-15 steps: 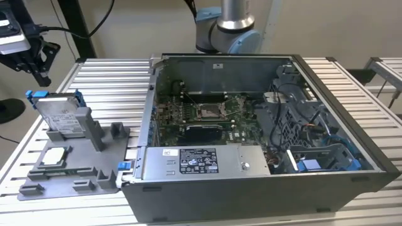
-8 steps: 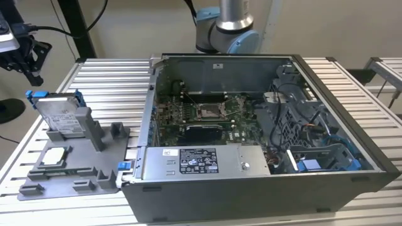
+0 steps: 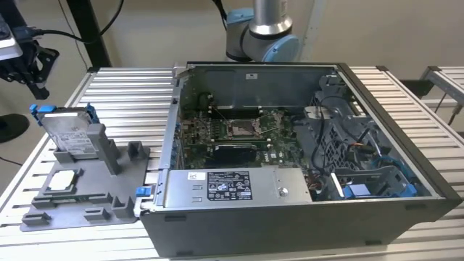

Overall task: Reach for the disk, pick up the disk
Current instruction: 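Pick up the disk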

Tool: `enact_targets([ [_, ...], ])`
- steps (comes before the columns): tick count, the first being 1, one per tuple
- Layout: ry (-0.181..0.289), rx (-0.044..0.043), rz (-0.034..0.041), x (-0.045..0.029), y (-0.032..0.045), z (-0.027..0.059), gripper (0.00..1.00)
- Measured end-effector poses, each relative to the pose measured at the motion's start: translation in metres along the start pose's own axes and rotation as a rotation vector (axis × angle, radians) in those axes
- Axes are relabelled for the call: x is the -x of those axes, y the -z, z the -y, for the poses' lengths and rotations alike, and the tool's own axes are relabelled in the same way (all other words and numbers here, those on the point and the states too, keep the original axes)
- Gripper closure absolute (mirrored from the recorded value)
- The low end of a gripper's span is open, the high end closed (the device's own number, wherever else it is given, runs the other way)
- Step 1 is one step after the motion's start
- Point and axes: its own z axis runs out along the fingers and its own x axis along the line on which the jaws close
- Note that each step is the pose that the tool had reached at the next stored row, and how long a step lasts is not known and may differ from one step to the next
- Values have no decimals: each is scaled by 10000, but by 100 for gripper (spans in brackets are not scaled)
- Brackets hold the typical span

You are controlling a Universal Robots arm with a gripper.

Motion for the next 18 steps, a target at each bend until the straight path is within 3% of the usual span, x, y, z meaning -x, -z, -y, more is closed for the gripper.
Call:
enact_targets([
  [18, 3195, -12, -122, -1, 0, 0, 100],
])
